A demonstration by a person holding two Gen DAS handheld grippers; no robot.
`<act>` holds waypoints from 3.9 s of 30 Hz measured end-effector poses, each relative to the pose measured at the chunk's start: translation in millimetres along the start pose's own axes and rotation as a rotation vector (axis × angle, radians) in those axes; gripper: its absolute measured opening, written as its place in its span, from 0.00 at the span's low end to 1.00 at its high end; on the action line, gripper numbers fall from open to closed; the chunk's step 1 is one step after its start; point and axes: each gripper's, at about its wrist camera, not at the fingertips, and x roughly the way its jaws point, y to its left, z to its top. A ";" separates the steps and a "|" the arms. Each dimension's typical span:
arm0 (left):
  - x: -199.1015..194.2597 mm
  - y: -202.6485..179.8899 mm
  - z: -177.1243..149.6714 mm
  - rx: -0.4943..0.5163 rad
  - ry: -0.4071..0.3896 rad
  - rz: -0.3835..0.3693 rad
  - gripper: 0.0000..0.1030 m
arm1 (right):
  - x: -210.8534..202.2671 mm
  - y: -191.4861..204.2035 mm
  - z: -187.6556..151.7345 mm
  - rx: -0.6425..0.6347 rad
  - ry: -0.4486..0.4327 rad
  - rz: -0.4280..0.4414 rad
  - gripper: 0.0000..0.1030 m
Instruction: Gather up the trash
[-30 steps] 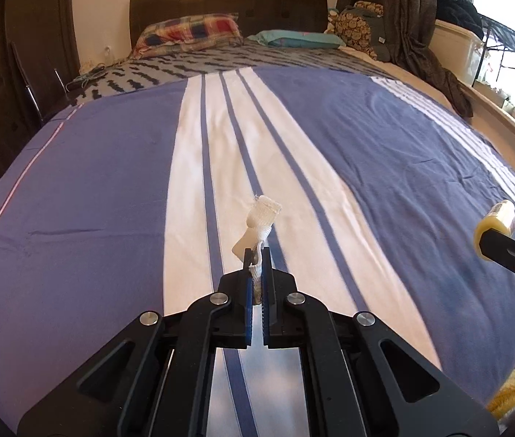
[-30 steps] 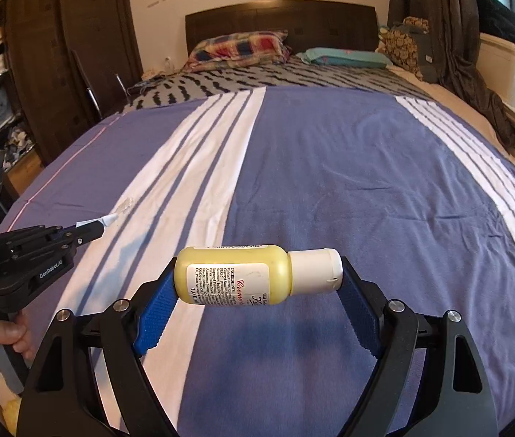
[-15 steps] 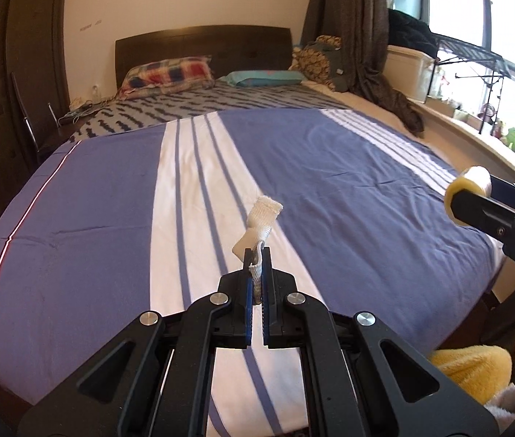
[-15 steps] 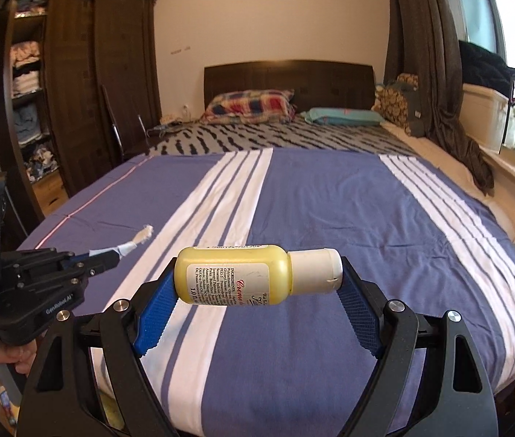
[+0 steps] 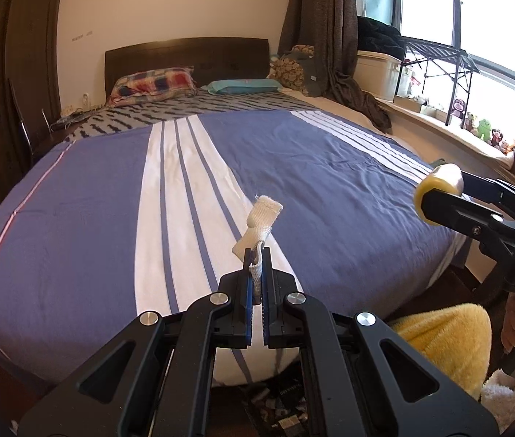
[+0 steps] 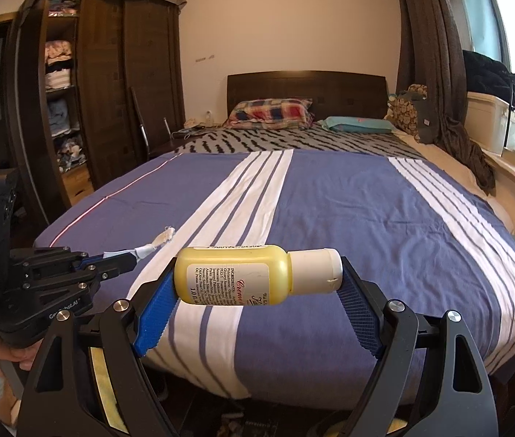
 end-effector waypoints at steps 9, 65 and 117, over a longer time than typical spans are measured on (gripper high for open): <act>27.9 -5.4 -94.2 -0.073 0.189 -0.072 0.02 | 11.6 -3.3 -64.8 0.070 0.147 0.047 0.81; 104.6 12.2 -169.7 -0.085 0.487 -0.002 0.85 | 112.2 -19.2 -179.8 0.148 0.552 -0.073 0.97; -155.3 4.8 -12.8 -0.110 -0.344 0.272 0.92 | -121.0 -13.9 -19.7 0.070 -0.242 -0.353 0.97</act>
